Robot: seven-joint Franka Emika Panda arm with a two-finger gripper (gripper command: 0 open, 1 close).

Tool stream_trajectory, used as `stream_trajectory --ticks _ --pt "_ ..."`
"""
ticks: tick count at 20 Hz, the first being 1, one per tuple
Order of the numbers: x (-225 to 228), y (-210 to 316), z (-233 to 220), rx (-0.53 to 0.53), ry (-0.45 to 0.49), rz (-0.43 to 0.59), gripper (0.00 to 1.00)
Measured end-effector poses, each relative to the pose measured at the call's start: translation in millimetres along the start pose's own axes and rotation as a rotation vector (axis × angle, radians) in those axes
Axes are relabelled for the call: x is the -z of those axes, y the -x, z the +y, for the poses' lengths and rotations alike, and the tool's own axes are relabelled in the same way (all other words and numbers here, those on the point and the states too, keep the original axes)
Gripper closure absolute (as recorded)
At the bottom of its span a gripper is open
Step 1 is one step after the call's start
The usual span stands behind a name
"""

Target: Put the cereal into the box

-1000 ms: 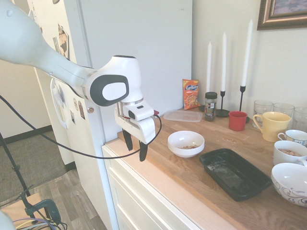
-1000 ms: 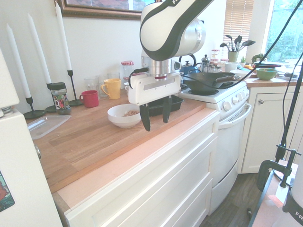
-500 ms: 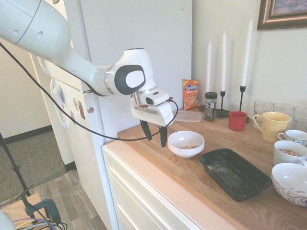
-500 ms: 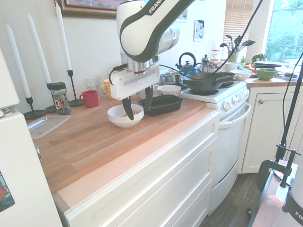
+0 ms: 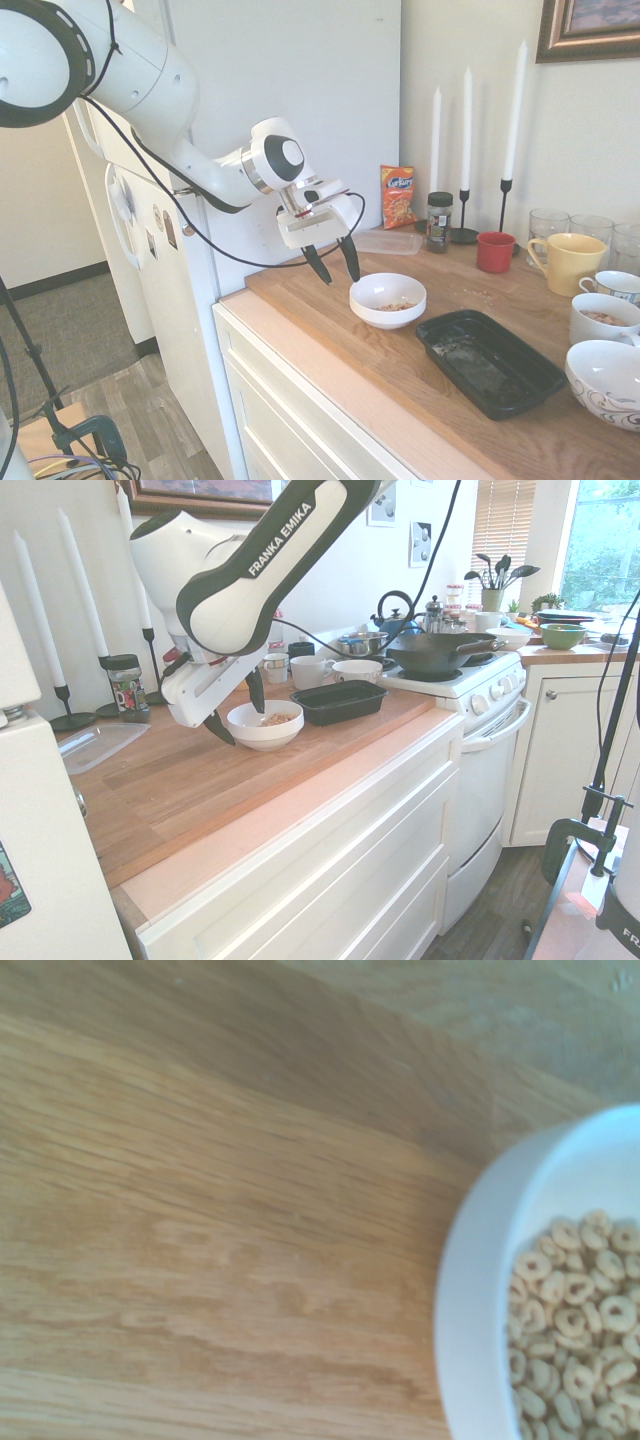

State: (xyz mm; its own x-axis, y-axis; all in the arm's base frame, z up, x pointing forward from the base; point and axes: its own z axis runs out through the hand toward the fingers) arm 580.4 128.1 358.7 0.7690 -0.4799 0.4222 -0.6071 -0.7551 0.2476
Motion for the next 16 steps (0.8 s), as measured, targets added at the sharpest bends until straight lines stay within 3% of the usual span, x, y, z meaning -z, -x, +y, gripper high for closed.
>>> stream_trajectory --ticks 6,16 --pt "-28 -9 -4 0.006 0.073 0.045 0.0" --pt "-64 -47 -11 -0.029 0.116 0.076 0.0"
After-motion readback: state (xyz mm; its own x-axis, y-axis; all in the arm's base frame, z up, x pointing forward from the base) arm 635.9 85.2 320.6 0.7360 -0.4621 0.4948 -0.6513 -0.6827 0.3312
